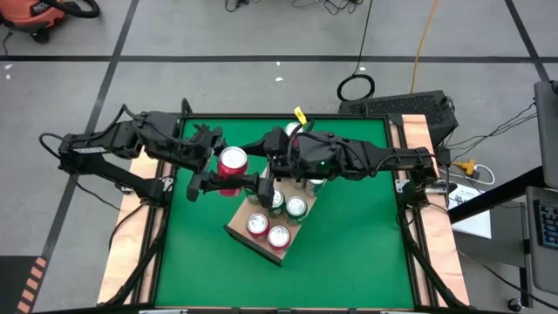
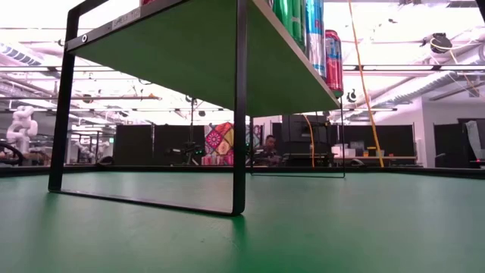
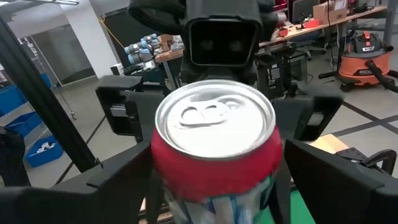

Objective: Sort soda cans
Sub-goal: Put the red soda can on the shelf and align it with the bottom red soda cans

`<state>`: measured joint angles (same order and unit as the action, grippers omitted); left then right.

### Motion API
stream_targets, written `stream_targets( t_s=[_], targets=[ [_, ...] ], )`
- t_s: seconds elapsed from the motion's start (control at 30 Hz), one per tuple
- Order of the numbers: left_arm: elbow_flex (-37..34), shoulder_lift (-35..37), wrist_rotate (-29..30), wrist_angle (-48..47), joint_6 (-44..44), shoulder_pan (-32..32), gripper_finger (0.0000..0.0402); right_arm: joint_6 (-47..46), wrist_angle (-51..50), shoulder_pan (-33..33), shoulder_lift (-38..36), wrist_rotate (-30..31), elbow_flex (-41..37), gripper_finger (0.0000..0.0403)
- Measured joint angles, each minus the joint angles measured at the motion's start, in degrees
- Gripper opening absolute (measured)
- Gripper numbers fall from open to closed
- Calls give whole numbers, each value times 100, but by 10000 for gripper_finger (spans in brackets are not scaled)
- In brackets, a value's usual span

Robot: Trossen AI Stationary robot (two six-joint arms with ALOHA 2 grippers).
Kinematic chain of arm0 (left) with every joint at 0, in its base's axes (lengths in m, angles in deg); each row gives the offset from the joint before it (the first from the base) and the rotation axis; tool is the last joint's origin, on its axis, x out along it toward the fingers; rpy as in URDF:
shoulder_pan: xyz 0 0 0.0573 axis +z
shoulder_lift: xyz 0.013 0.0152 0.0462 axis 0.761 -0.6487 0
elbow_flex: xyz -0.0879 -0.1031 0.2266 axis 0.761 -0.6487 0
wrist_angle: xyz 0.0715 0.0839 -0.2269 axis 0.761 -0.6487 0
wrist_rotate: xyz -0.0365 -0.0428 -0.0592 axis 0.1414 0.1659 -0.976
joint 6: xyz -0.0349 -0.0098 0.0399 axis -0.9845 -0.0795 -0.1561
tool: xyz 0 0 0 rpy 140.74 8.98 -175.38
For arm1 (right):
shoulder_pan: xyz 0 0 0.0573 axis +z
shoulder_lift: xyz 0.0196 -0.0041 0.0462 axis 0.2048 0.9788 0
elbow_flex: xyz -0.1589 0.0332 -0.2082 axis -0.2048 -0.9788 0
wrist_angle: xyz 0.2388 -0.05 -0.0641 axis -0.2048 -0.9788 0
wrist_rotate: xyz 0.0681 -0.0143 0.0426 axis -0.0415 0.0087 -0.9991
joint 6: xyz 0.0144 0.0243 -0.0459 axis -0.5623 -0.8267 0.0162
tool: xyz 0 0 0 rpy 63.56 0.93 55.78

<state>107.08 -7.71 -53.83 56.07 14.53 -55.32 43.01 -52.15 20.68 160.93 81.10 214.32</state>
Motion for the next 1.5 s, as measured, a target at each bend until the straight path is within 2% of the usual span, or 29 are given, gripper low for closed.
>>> stream_targets(
  t_s=[0.07, 0.17, 0.3, 0.47, 0.6, 0.77, 0.93, 1.07, 1.3, 1.5],
  targets=[
    [0, 0, -5, -13, 376, 0, 295, -26, -39, 0, -35, -10, 0, 349],
    [0, 35, -162, 48, 460, 0, 295, -38, -69, 38, -148, -24, -2, 349],
    [2, 81, -658, 255, 1066, -17, 295, -50, -28, 137, -343, 4, 1, 349],
    [4, 232, -1098, 32, 1802, 2, 295, -76, -51, 347, -494, 13, 2, 350],
    [-258, 450, -1396, -25, 1992, 2, 295, -281, -15, 545, -538, 18, 0, 350],
    [-1326, 952, -1480, 325, 1820, 0, 295, -621, 9, 707, -479, 55, 0, 350],
    [-2883, 1708, -1358, 2124, 1315, 0, 295, -825, 16, 889, -466, 309, -2, 345],
    [-3824, 2052, -1138, 3299, 1058, -3, 295, -809, 166, 960, -468, 464, -2, 344],
    [-4593, 2100, -930, 3713, 919, -179, 295, -951, 233, 949, -466, 461, -2, 343],
    [-5182, 2088, -529, 4211, 860, -625, 295, -944, 231, 920, -466, 451, -2, 343]
  ],
)
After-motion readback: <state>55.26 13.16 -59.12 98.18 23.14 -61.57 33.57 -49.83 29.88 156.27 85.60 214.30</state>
